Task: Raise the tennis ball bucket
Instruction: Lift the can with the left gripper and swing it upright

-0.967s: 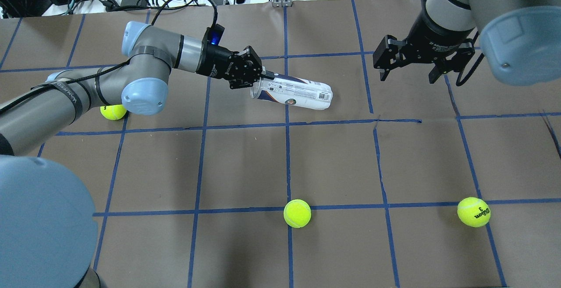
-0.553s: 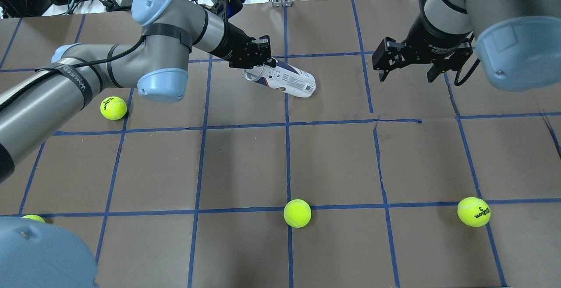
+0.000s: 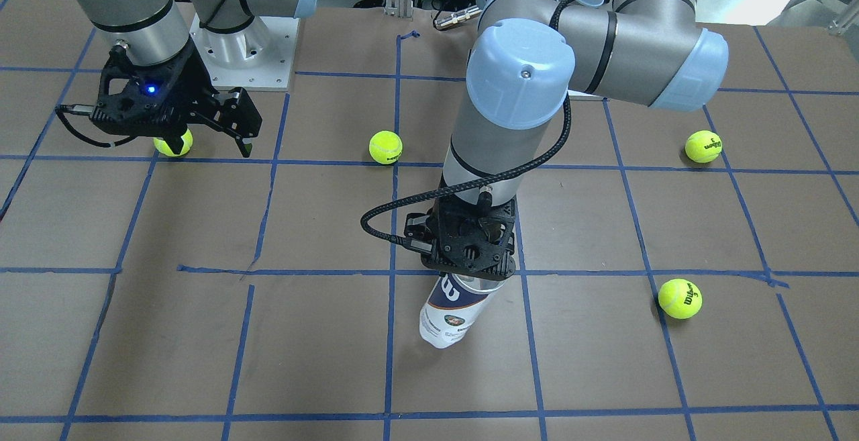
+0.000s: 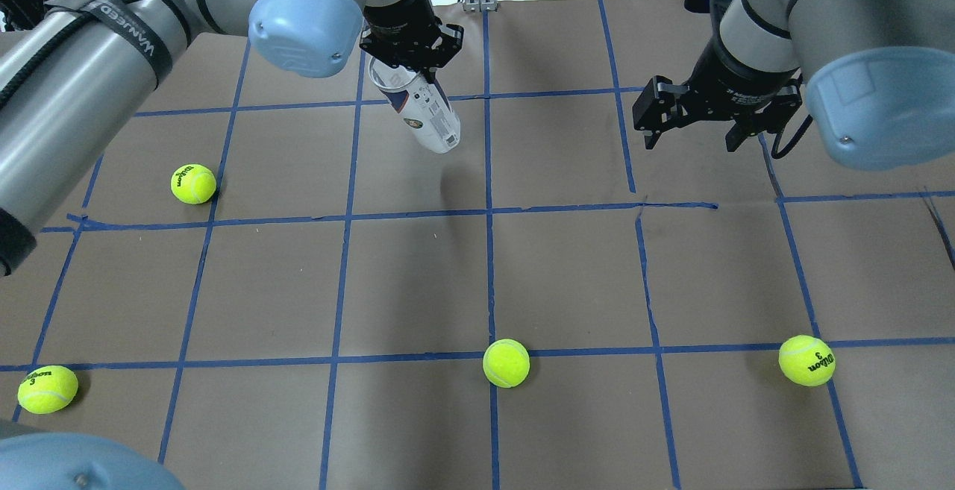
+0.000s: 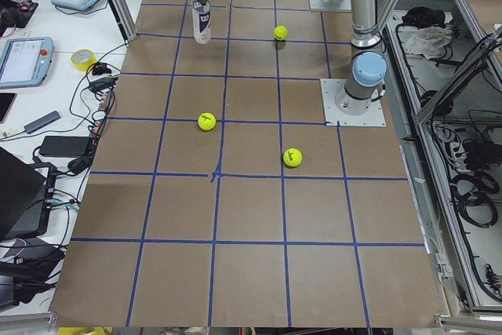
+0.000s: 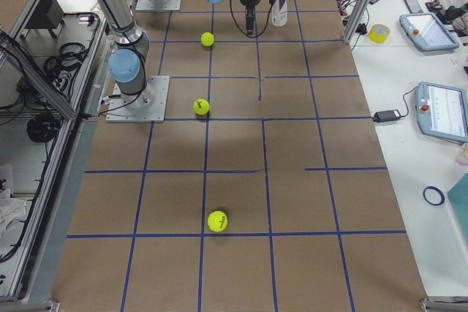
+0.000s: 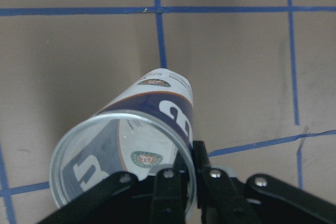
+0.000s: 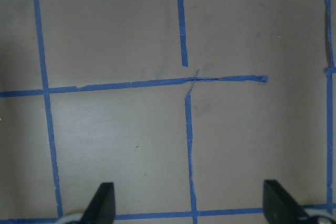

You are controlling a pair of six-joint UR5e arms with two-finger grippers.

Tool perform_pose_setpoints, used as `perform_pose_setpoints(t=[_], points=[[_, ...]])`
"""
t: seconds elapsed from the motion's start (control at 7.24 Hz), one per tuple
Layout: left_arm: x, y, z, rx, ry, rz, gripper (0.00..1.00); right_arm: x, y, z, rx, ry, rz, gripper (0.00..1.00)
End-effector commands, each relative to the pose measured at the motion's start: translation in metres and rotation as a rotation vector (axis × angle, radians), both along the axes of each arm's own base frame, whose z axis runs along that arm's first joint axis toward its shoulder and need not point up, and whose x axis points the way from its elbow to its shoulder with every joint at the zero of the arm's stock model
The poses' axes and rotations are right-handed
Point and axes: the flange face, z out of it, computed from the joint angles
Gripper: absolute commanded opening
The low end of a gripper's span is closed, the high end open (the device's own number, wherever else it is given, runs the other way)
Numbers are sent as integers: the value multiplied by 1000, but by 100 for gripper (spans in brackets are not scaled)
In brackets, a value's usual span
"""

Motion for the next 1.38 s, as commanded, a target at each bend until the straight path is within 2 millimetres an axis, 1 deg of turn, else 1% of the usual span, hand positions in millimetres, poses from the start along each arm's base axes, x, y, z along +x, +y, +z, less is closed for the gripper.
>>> perform_pose_setpoints(t=[0.0,0.14,0.28,0.41,0.55,0.69,0.83,0.97,1.11,1.24], points=[[3,-11,-18,5,-104,-75,0,-1,0,-1,2,-2,-6,100],[0,-18,-29,-4,-102,-78,0,-1,0,-1,2,-2,-6,100],[-3,-20,-32,-18,-100,-83,0,-1,0,-1,1,-2,-6,100],[-3,-21,-39,-10,-103,-84,0,0,0,0,1,-3,-5,100],[-3,-24,-41,-25,-100,-83,2,0,0,0,1,-3,-5,100],[-4,-28,-46,-54,-94,-83,83,-1,0,-1,1,2,-4,100],[-4,-27,-53,-44,-96,-83,96,0,0,-1,2,0,-3,100],[-4,-27,-55,-39,-99,-83,100,-1,0,-1,2,0,-3,100],[-4,-27,-52,-45,-98,-84,100,0,0,-1,2,2,-2,100],[-4,-26,-37,-69,-93,-80,100,0,0,-1,2,3,-2,100]])
